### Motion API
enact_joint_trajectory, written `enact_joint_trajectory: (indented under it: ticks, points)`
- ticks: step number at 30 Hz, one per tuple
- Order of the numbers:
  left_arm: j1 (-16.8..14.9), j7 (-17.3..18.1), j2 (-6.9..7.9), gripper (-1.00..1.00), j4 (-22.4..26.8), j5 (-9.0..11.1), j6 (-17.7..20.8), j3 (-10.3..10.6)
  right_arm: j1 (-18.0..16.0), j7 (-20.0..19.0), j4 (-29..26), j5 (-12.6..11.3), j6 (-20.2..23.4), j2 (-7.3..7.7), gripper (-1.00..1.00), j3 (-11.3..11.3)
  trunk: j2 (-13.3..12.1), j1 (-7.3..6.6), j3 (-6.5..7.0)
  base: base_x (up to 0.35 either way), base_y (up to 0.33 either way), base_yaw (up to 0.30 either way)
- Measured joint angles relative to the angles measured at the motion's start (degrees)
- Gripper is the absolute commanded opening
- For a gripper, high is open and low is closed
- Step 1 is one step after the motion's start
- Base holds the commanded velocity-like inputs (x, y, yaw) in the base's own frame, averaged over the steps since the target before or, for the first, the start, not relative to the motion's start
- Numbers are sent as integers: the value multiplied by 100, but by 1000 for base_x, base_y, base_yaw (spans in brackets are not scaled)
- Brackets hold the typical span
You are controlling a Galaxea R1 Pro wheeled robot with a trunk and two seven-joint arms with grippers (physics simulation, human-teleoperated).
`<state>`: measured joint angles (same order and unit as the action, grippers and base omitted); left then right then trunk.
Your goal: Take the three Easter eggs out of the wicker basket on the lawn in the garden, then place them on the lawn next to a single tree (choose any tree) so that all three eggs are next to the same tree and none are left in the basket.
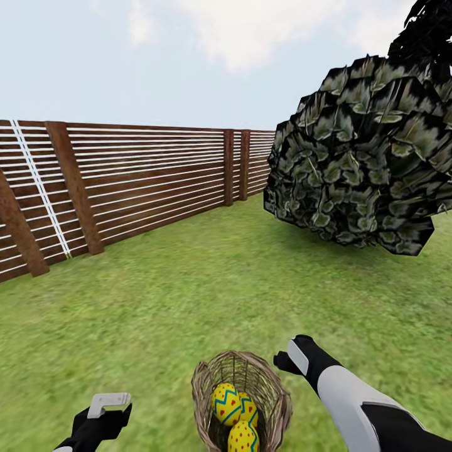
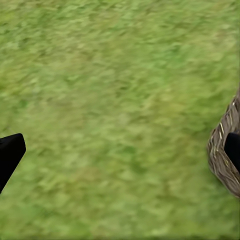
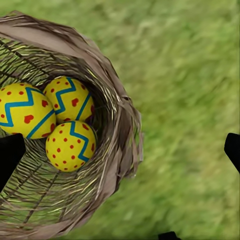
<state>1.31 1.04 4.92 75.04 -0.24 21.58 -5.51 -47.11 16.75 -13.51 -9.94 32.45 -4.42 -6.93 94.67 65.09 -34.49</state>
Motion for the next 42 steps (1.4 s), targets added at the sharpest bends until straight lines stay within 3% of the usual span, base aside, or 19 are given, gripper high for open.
enact_joint_trajectory:
  ticks: [33, 42]
  points:
    - [0, 0, 0, 100, -27, -2, -9, 0, -8, 121, 18, 8, 16, 87, 100, -56, 1324, 725, -593, 0, 0, 0]
    - [0, 0, 0, 100, -27, -6, -9, 0, -8, 505, 18, -9, 10, 82, 100, -69, 1685, 923, -754, 0, 0, 0]
